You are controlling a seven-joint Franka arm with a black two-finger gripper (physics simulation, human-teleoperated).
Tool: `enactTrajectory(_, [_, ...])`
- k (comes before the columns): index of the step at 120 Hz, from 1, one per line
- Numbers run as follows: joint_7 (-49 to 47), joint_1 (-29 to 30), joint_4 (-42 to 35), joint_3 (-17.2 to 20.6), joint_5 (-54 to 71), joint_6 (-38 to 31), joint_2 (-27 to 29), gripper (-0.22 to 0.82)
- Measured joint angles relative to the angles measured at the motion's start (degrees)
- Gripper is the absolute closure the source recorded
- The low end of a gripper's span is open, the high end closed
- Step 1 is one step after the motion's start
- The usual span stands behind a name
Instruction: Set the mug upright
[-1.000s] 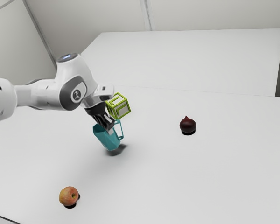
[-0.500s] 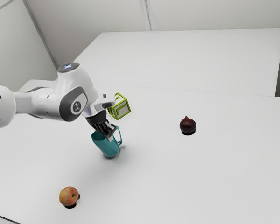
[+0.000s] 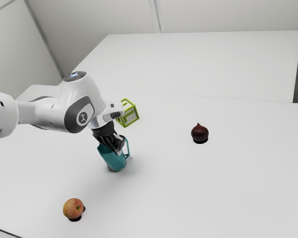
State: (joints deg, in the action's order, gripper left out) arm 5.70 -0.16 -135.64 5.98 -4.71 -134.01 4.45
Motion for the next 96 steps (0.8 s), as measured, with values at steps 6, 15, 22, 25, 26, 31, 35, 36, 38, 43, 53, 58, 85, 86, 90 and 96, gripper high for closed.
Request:
enactTrajectory(6, [-0.31,-0.1,0.0,0.0,-0.03,0.0,0.07,0.57])
enactTrajectory(15, [-0.71,-0.15,0.05,0.0,-0.06,-0.01,0.26,0.49])
enactTrajectory(22, [-0.99,-0.24,0.07,0.0,-0.07,-0.01,0.49,0.42])
enactTrajectory(25, [-1.1,-0.31,0.08,0.0,-0.07,-0.01,0.67,0.39])
enactTrajectory(26, [-1.14,-0.34,0.08,0.0,-0.07,-0.01,0.75,0.38])
enactTrajectory(31, [-1.31,-0.44,0.08,0.0,-0.09,-0.01,1.14,0.34])
enactTrajectory(35, [-1.44,-0.5,0.12,0.0,-0.1,-0.01,1.49,0.31])
enactTrajectory(36, [-1.47,-0.52,0.13,0.0,-0.09,0.0,1.58,0.31])
enactTrajectory(38, [-1.52,-0.56,0.14,0.0,-0.1,0.01,1.81,0.3])
enactTrajectory(43, [-1.66,-0.76,0.16,0.0,-0.1,0.04,2.35,0.27])
enactTrajectory(53, [-1.87,-0.98,0.17,0.0,-0.11,0.14,3.4,0.22])
enactTrajectory(58, [-1.96,-0.99,0.2,0.0,-0.11,0.24,3.84,0.19])
enactTrajectory(85, [-2.48,-0.86,3.5,0.07,-0.46,3.67,4.75,0.08])
enactTrajectory(86, [-2.52,-0.85,3.83,0.07,-0.49,3.99,4.7,0.08])
enactTrajectory(90, [-2.71,-0.82,5.21,0.1,-0.57,5.43,4.48,0.07])
enactTrajectory(96, [-3.02,-0.78,7.38,0.1,-0.65,7.79,4.13,0.06])
